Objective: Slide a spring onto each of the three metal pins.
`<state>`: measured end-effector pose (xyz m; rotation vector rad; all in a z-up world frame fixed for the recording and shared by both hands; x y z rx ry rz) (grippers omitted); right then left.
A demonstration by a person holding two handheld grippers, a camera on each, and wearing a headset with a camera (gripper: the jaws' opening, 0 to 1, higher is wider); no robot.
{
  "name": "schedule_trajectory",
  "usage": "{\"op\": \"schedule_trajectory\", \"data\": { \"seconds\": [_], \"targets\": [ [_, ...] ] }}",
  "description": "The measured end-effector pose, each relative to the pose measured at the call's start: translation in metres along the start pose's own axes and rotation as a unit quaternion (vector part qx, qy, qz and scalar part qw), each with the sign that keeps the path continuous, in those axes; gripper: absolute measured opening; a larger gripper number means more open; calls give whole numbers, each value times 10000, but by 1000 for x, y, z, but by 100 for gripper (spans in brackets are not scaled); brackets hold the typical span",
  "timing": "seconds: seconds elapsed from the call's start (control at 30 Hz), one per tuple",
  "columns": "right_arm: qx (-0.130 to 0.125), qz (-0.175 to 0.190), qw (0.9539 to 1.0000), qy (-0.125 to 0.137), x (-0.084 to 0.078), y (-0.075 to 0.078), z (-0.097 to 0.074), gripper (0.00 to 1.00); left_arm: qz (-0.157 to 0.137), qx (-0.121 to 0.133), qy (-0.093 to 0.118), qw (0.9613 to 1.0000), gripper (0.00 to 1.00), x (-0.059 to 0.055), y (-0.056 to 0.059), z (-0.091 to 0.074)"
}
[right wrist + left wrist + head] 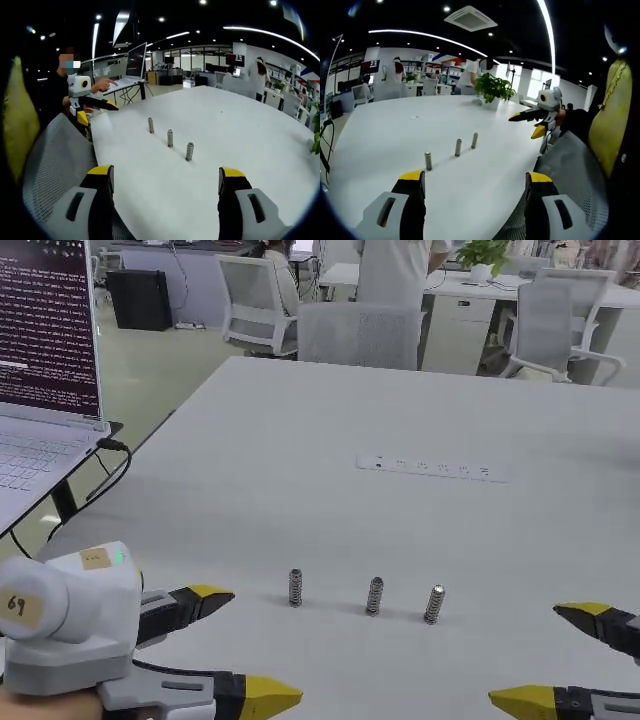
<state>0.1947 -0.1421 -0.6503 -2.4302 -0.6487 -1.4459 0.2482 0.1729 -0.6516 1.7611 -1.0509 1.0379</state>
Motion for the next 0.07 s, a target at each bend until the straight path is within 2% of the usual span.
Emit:
{"op": "schedule_trajectory", "data": {
  "seconds": [0.07],
  "targets": [
    [19,-20,10000,-25,-2,-1,1,87,-18,-2,-7,10000,79,-1,0,0]
  ]
}}
Point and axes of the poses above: the centre of the closed fingertips' face, and the gripper's own axes: z roughly forward along the fingers, y roughly to its right, x roughly out of its top, the point moved 7 cm from there along -z, roughly backward along the fingers, and after that the axes turned 9 degrees about -x, right-handed, at the moved point
